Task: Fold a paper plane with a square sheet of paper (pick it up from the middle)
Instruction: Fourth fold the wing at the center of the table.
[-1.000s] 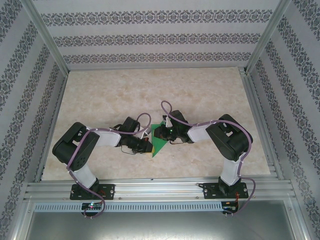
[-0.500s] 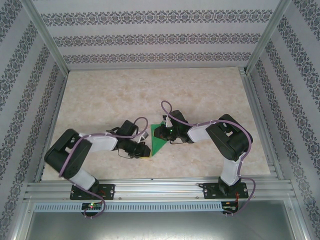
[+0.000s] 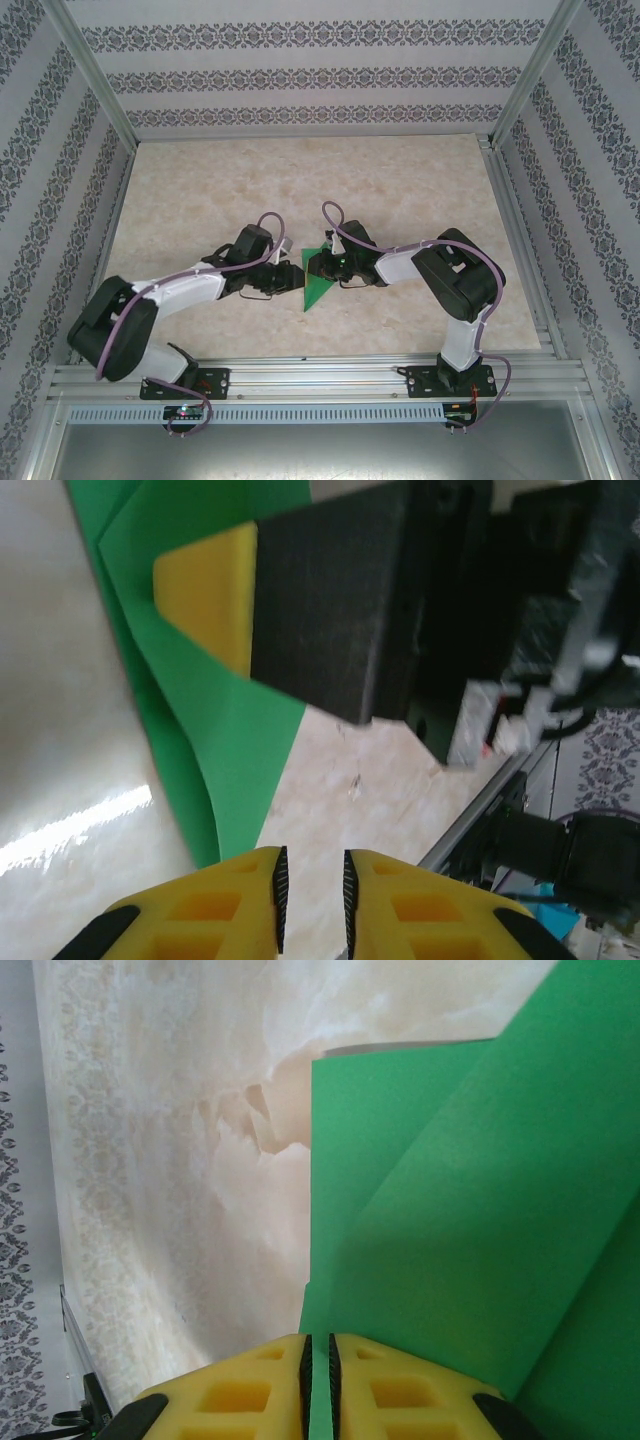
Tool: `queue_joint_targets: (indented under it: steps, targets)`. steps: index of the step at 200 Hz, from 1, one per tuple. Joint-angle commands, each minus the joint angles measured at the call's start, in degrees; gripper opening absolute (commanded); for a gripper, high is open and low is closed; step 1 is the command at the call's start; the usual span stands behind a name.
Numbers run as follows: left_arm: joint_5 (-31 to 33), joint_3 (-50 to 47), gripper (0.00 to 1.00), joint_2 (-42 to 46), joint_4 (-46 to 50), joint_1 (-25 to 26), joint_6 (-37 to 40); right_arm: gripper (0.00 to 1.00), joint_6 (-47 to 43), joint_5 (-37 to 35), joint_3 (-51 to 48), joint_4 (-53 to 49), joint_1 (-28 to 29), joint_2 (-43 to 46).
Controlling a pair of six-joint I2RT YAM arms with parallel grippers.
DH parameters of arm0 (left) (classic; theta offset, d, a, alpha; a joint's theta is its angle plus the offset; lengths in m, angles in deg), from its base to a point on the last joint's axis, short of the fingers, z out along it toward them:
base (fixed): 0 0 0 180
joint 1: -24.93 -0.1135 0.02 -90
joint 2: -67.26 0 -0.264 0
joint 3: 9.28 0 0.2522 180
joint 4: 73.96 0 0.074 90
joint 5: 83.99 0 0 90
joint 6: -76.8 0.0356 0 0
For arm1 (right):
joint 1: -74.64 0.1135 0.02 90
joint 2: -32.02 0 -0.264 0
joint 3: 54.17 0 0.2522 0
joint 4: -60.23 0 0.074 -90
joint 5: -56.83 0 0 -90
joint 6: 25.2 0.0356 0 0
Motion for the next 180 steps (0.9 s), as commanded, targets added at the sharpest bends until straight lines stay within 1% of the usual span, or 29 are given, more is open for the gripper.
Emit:
queue_joint_targets:
  steps: [1, 56, 85, 132, 156, 180]
  targets:
    - [-1.83, 1.24, 0.25, -3.90, -8.11, 0.92, -4.39, 0.16, -2.07, -6.51, -3.31, -9.08, -1.16, -4.97]
    - [-0.50, 1.39, 0.25, -8.97, -10.99, 1.67, -4.98, 0.16, -1.81, -6.30, -3.26, -9.05, -1.12, -4.87]
    - [-2.01, 1.11, 0.25, -10.35, -12.64, 1.93, -5.07, 0.16, -1.89, -6.16, -3.00, -9.16, -1.12, -5.06]
    - [-3.07, 1.08, 0.26, -12.80, -11.02, 2.53, -3.66, 0.16, -1.81, -6.20, -3.04, -9.17, -1.14, -5.24]
    - [-5.08, -0.47, 0.26, -14.87, -14.01, 3.19, -4.78, 0.16, -2.01, -6.33, -3.05, -9.33, -1.09, -5.32]
    - [-4.85, -1.69, 0.25, -15.53, -14.27, 4.29, -4.93, 0.16, -2.04, -6.30, -3.07, -9.35, -1.25, -5.41]
